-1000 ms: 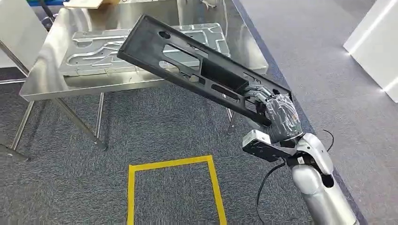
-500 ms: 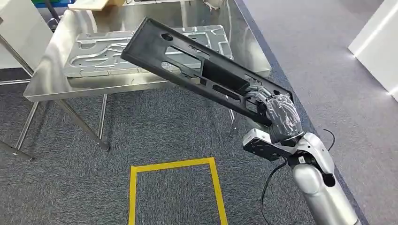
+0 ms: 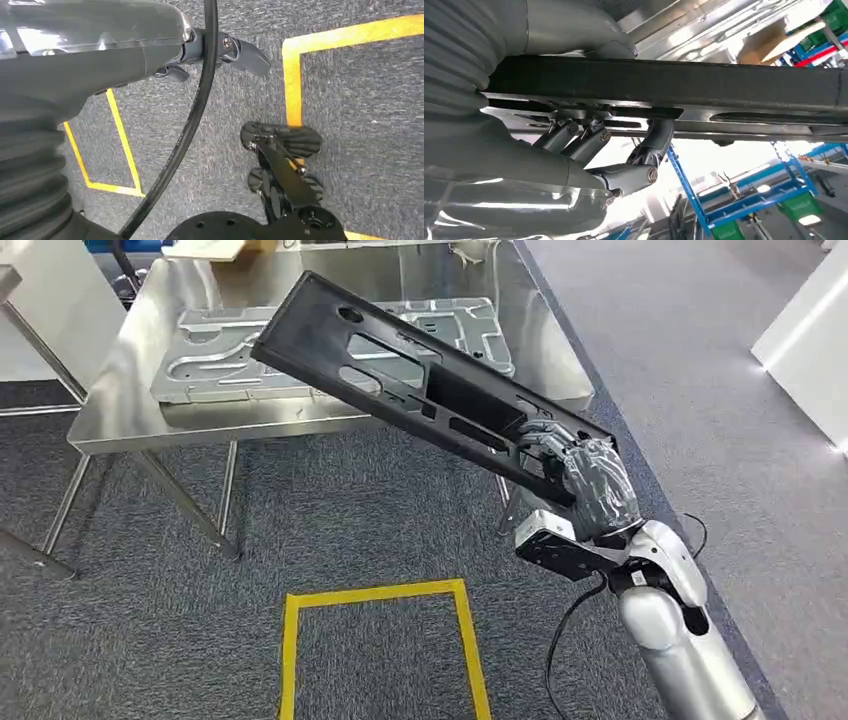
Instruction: Take the parts from the cabinet and place them on the table.
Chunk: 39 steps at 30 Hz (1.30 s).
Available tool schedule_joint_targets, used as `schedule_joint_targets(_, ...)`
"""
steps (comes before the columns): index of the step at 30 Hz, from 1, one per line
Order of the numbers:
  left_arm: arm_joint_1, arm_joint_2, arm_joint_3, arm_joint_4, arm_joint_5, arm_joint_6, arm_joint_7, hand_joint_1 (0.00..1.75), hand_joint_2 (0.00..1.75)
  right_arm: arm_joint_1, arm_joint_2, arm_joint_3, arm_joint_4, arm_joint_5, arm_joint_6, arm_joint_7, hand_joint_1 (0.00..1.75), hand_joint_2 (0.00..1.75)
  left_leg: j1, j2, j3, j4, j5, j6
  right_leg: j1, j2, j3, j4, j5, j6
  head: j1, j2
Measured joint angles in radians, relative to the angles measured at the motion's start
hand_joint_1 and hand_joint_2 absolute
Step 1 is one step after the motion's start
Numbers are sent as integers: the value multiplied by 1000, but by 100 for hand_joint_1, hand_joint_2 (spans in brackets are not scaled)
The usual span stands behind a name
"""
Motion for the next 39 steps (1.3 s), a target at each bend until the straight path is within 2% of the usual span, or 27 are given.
schedule_joint_targets(2, 0, 0, 0, 0, 1, 0, -1, 0, 175, 0, 0, 0, 0, 0, 0, 1, 175, 175, 2, 1, 4, -4, -4, -8, 4, 0, 0, 1, -6, -9, 0, 0)
schedule_joint_targets(3, 0, 1, 0, 0, 2, 0, -1, 0, 175, 0, 0, 0, 0, 0, 0, 1, 175, 175, -1, 2, 7, -2, -9, -14, -5, 0, 4, -6, -4, -17, 0, 0)
schedule_joint_targets(5, 0, 2, 0, 0, 3, -1, -1, 0, 175, -2, 0, 0, 0, -1, 1, 0, 175, 175, 4, 3, -15, 54, -41, -24, -9, -3, 17, -10, -7, -29, 0, 0)
schedule_joint_targets(7, 2, 2, 0, 1, 4, -3, -1, 0, 175, -2, -1, 0, 1, -2, 2, 1, 175, 175, 11, 3, -93, 210, -111, -30, -8, -5, 23, -10, -13, -36, 0, 0)
schedule_joint_targets(8, 3, 2, 0, 1, 7, -3, -1, 0, 175, -1, -1, 0, 2, -2, 2, 1, 175, 175, 13, 3, -133, 282, -131, -32, -8, -5, 25, -9, -17, -37, 0, 0)
schedule_joint_targets(9, 4, 2, 0, 1, 7, -3, -1, 0, 175, -1, -1, 0, 2, -2, 3, 1, 175, 175, 15, 3, -156, 315, -128, -33, -8, -4, 29, -8, -20, -36, 0, 0)
schedule_joint_targets(10, 5, 2, 0, 1, 7, -3, -1, 0, 175, 0, -1, 0, 3, -2, 4, 2, 175, 175, 17, 3, -156, 300, -98, -33, -9, -4, 36, -8, -26, -34, 0, 0)
schedule_joint_targets(11, 6, 2, 0, 1, 7, -3, -1, 0, 175, 0, -1, 0, 3, -2, 5, 2, 175, 175, 18, 4, -137, 245, -54, -32, -9, -3, 44, -7, -32, -32, 0, 0)
schedule_joint_targets(13, 7, 3, 0, 1, 7, -3, -1, 0, 175, 0, -1, 0, 3, -2, 5, 2, 175, 175, 19, 7, -64, 74, 49, -24, -9, -3, 67, -7, -47, -26, 0, 0)
schedule_joint_targets(15, 4, 3, 0, 2, 20, 16, 12, 0, 175, -4, -1, 0, 3, -7, 5, 0, 175, 175, 9, 11, -31, 16, 27, -19, -3, -4, 67, -5, -57, -12, 0, 0)
schedule_joint_targets(18, 2, 27, 0, 64, 36, 106, 33, 0, 175, -5, 0, 0, 6, -16, 9, -13, 175, 175, 10, 8, -30, 7, 16, -4, -1, -10, 71, -4, -50, 5, 0, 0)
schedule_joint_targets(20, -2, 50, 0, 123, 38, 151, 35, 0, 175, -10, 5, 0, 8, -19, 10, -16, 175, 175, 14, 7, -9, -4, 15, 9, -6, -14, 54, 42, -71, 13, 0, 0)
schedule_joint_targets(21, -4, 58, 0, 141, 38, 161, 36, 0, 175, -15, 6, 0, 10, -19, 11, -16, 175, 175, 13, 8, -6, -5, 12, 14, -6, -15, 19, 103, -99, 18, 0, 0)
schedule_joint_targets(23, -6, 74, 0, 179, 37, 175, 37, 0, 175, -13, 9, 0, 13, -22, 11, -16, 175, 175, 9, 7, 3, -5, 2, 20, -7, -15, -82, 254, -156, 23, 0, 0)
schedule_joint_targets(24, -5, 82, 0, 193, 37, 180, 37, 0, 175, -9, 10, 0, 15, -22, 10, -16, 175, 175, 8, 7, 8, -4, -3, 20, -7, -15, -117, 295, -161, 26, 0, 0)
schedule_joint_targets(25, -5, 90, 0, 211, 37, 183, 37, 0, 175, -3, 10, 0, 19, -22, 11, -16, 175, 175, 8, 6, 18, -4, -11, 19, -7, -15, -134, 294, -139, 25, 0, 0)
schedule_joint_targets(26, -4, 94, 0, 228, 36, 185, 37, 0, 175, 0, 10, 0, 20, -22, 10, -16, 175, 175, 8, 6, 29, -4, -19, 17, -7, -15, -128, 249, -94, 24, 0, 0)
schedule_joint_targets(28, -5, 100, 0, 245, 36, 192, 37, 0, 175, -1, 10, 0, 19, -22, 10, -16, 175, 175, 7, 4, 57, -4, -39, 11, -6, -14, -70, 84, 20, 21, 0, 0)
schedule_joint_targets(29, -3, 102, 0, 254, 36, 192, 37, 0, 175, -1, 11, 0, 20, -22, 10, -16, 175, 175, 8, 5, 56, -6, -49, 6, -5, -10, -53, 18, 57, 14, 0, 0)
schedule_joint_targets(30, -7, 104, 0, 263, 36, 193, 37, 0, 175, -2, 13, 0, 22, -23, 10, -17, 175, 175, 6, 3, 65, -1, -53, 0, 3, -6, -58, 13, 11, 4, 0, 0)
schedule_joint_targets(31, -11, 107, 0, 269, 36, 193, 37, 0, 175, -1, 14, -1, 22, -23, 10, -17, 175, 175, 7, 3, 60, -6, -58, -9, 9, -7, -55, 16, 18, -6, 1, 0)
schedule_joint_targets(32, -10, 109, 0, 275, 35, 194, 37, 0, 175, 2, 14, -2, 22, -23, 10, -16, 175, 175, 7, 4, 74, 3, -55, -15, 9, -4, -52, 9, 29, -16, 1, 0)
schedule_joint_targets(34, -9, 118, 0, 284, 35, 196, 38, 0, 175, 4, 14, -2, 22, -23, 10, -16, 175, 175, 5, 1, 84, 9, -58, -24, 0, -3, -18, 4, 19, -29, 1, 0)
schedule_joint_targets(35, -10, 119, 0, 289, 35, 197, 38, 0, 175, 4, 14, -3, 21, -24, 9, -16, 175, 175, 10, 4, 81, 40, -60, -26, -2, -4, -4, -4, 12, -35, 1, 0)
schedule_joint_targets(36, -14, 123, 0, 292, 35, 197, 37, 0, 175, 2, 12, -5, 22, -26, 9, -16, 175, 175, 10, 4, 48, 105, -67, -29, -4, -4, 7, -5, 4, -40, 1, 0)
schedule_joint_targets(37, -15, 127, 0, 297, 35, 198, 37, 0, 175, 3, 12, -6, 22, -26, 8, -16, 175, 175, 13, 4, 1, 178, -89, -34, -5, -3, 14, -5, -4, -43, 1, 0)
schedule_joint_targets(39, -10, 130, 0, 303, 35, 200, 37, 0, 175, 10, 12, -6, 22, -27, 9, -16, 175, 175, 16, 4, -81, 284, -156, -41, -5, -1, 31, -5, -22, -43, 1, 0)
